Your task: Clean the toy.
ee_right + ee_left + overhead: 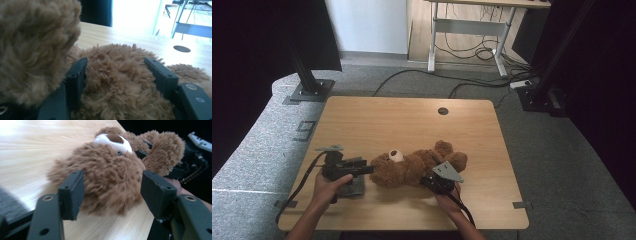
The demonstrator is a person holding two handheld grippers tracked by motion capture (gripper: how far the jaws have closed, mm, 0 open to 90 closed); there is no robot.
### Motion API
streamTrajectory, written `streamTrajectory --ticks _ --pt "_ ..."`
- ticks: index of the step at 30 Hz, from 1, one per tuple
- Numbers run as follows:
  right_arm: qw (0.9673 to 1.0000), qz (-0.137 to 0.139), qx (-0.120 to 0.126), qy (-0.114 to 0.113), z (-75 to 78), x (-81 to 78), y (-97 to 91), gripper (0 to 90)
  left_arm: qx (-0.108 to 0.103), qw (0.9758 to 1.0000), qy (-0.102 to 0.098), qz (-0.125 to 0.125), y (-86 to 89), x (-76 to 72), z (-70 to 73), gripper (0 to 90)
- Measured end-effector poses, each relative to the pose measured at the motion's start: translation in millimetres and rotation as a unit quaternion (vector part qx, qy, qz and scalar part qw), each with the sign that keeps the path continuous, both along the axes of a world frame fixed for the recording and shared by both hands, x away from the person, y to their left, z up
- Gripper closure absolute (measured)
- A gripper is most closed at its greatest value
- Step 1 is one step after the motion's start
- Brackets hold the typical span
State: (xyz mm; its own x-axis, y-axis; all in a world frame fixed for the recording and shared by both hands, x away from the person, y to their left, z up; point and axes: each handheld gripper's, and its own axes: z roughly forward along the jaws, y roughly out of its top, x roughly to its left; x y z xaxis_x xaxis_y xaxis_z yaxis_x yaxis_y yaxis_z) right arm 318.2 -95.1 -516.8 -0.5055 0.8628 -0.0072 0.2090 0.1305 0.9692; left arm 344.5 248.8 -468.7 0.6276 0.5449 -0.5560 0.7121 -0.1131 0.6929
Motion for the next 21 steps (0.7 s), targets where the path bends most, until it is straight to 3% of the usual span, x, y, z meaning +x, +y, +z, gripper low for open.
streamTrajectory --ticks 10,14,21 --pt "1.0000 0.003 -0.002 -0.001 -0.9 -1.8 0.4 38.2 0.036 0.9993 0.005 -0.011 -26.2 0.8 -14.0 27.6" --pt "0.9999 0.010 -0.008 -0.001 -1.5 -5.6 2.4 38.3 0.068 0.9976 -0.003 -0.015 -33.7 -4.4 -22.7 27.1" --pt "0.9995 0.029 -0.006 0.012 -2.0 -17.0 -2.7 40.4 0.100 0.9947 -0.016 -0.020 -37.9 -12.5 -27.9 30.4"
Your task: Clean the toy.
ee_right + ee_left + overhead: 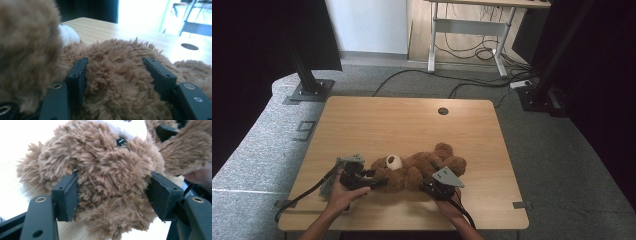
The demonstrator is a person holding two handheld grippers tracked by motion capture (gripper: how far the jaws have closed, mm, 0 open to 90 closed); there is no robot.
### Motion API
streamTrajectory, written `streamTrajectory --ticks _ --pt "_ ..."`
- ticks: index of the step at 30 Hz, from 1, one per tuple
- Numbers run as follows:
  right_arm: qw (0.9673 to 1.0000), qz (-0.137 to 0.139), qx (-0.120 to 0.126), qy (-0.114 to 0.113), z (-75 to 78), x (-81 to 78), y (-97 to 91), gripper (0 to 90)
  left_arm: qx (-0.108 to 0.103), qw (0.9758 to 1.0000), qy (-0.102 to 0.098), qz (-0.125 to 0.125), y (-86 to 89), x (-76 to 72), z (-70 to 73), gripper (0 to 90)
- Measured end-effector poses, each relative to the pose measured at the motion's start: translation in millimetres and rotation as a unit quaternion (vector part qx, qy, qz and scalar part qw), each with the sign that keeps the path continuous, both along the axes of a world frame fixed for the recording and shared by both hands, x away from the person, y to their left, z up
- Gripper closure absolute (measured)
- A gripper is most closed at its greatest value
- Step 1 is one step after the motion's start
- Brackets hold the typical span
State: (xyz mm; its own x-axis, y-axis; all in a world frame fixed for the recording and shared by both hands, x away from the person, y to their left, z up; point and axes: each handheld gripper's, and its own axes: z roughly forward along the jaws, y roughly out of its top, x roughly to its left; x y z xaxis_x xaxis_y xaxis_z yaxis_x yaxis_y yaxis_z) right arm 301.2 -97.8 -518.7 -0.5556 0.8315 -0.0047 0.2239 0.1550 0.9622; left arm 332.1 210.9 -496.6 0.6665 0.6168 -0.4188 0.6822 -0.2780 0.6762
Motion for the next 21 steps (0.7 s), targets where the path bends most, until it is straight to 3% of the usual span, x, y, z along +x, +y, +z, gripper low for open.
streamTrajectory --ticks 6,9,13,17,19,21 --pt "0.9992 0.027 0.016 0.025 5.0 -8.8 -14.1 40.7 0.014 0.9999 -0.001 0.005 -3.2 -1.6 -5.3 31.7" --pt "0.9983 0.035 0.028 0.036 11.9 -13.3 -23.8 41.1 0.026 0.9994 0.021 0.006 -6.0 0.7 -13.8 30.0" --pt "0.9978 0.031 0.037 0.046 26.5 -21.9 -37.1 39.6 0.021 0.9995 0.018 0.012 -8.6 0.3 -16.2 29.7" --pt "0.9981 0.010 0.044 0.041 39.2 -26.4 -54.4 36.2 0.026 0.9995 0.015 0.013 -9.5 3.3 -14.1 29.8" --pt "0.9973 0.000 0.047 0.056 41.9 -24.0 -63.8 33.9 0.028 0.9994 0.013 0.014 -10.0 3.7 -13.5 29.9" --pt "0.9947 0.000 0.043 0.093 38.8 -19.6 -70.2 30.6 0.029 0.9994 0.010 0.014 -10.3 4.0 -13.4 29.9"
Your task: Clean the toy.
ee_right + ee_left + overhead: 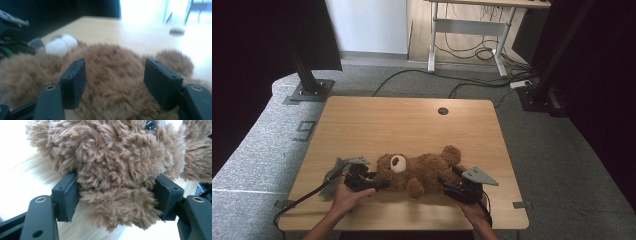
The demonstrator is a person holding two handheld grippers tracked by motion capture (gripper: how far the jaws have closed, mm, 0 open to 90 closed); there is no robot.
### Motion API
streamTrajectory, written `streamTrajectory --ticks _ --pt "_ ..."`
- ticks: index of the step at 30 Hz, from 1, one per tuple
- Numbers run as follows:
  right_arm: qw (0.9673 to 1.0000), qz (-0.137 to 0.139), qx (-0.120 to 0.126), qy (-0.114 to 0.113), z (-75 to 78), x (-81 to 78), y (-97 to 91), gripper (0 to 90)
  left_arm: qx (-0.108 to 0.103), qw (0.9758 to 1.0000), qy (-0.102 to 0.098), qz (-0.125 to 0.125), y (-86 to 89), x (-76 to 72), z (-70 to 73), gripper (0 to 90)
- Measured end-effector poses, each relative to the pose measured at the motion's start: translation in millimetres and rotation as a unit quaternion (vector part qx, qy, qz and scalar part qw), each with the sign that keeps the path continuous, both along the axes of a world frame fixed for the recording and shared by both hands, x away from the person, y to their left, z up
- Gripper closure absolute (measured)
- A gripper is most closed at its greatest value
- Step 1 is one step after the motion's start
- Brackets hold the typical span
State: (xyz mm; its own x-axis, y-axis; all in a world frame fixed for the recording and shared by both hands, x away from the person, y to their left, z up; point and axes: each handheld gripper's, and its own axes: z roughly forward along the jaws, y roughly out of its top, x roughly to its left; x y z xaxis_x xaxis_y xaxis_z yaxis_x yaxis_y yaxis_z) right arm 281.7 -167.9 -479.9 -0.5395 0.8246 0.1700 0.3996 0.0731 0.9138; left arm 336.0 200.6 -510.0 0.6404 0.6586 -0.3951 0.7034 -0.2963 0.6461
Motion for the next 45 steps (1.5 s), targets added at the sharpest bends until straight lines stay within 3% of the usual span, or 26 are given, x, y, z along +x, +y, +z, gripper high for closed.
streamTrajectory --ticks 4,12,18,24,32,38,45 --pt "0.9977 0.008 -0.040 0.054 -21.9 4.8 2.9 29.0 0.008 0.9999 -0.008 -0.001 -2.8 0.8 0.9 30.9" --pt "0.9962 0.026 -0.043 0.070 -36.6 19.1 11.1 33.5 0.015 0.9998 -0.002 0.011 -4.5 15.1 -0.7 32.6" --pt "0.9971 0.013 -0.053 0.052 -41.6 36.7 19.9 34.1 0.018 0.9995 0.005 0.027 -3.1 37.1 0.2 33.4" --pt "0.9984 0.004 -0.042 0.038 -44.4 67.6 21.7 33.8 0.016 0.9987 0.011 0.047 -2.1 64.4 4.1 34.1" --pt "0.9992 -0.009 -0.035 0.017 -47.3 90.0 23.7 33.7 0.008 0.9975 0.005 0.070 -0.9 86.0 8.4 34.5" --pt "0.9995 -0.013 -0.027 0.000 -46.0 88.8 21.3 32.5 -0.001 0.9976 -0.009 0.069 3.0 83.2 14.9 33.8" --pt "0.9996 -0.012 0.021 -0.016 -31.5 76.2 4.4 30.9 -0.030 0.9964 -0.032 0.072 18.3 63.4 30.2 33.1"
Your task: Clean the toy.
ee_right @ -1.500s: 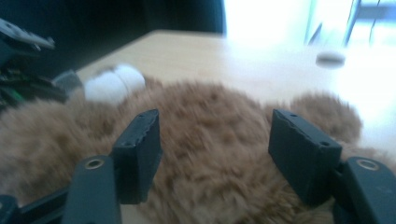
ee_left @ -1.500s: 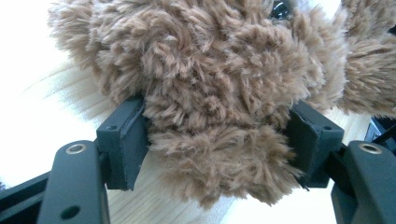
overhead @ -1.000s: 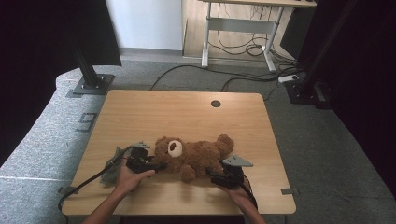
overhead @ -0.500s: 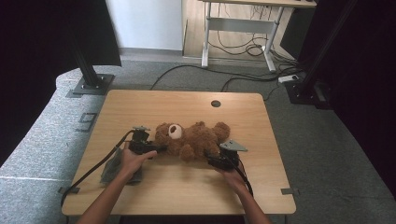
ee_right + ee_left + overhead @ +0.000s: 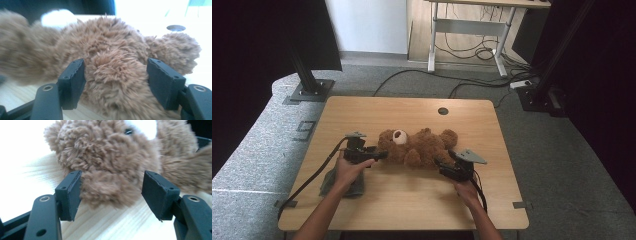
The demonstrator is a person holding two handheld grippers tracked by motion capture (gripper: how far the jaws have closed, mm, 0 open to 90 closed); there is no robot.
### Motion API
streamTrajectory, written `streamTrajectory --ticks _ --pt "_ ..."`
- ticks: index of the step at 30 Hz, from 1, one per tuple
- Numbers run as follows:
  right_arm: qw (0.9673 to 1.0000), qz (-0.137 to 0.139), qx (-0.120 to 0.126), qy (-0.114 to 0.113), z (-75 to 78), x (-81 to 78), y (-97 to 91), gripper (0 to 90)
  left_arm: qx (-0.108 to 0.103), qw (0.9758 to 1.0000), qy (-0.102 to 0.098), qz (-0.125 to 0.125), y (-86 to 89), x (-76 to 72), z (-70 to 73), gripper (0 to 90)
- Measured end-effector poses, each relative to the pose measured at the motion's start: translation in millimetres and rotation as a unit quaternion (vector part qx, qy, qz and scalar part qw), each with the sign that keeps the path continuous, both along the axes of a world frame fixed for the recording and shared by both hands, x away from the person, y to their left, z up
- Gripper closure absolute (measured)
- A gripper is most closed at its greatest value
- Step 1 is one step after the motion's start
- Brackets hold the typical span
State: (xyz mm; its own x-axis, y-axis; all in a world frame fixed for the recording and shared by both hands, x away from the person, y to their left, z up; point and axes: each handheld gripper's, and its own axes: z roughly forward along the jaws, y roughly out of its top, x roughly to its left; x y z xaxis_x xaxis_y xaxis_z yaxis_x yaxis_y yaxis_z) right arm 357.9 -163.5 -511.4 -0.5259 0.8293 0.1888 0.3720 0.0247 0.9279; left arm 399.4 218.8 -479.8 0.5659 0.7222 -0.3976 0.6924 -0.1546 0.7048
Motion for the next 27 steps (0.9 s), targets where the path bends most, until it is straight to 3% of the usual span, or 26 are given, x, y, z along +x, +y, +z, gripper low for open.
streamTrajectory --ticks 4,13,27 --pt "0.9999 0.002 0.012 -0.005 8.3 -11.8 -8.4 29.1 -0.017 0.9998 -0.013 0.000 10.5 -12.5 8.3 33.1" --pt "0.9999 0.002 0.010 -0.005 9.6 -32.5 -25.1 28.3 -0.018 0.9995 -0.023 -0.013 22.1 -37.5 14.1 32.6" --pt "0.9999 -0.012 0.002 0.006 -1.9 -57.3 -60.4 27.8 -0.015 0.9998 -0.010 -0.002 47.0 -72.2 -9.6 33.1"
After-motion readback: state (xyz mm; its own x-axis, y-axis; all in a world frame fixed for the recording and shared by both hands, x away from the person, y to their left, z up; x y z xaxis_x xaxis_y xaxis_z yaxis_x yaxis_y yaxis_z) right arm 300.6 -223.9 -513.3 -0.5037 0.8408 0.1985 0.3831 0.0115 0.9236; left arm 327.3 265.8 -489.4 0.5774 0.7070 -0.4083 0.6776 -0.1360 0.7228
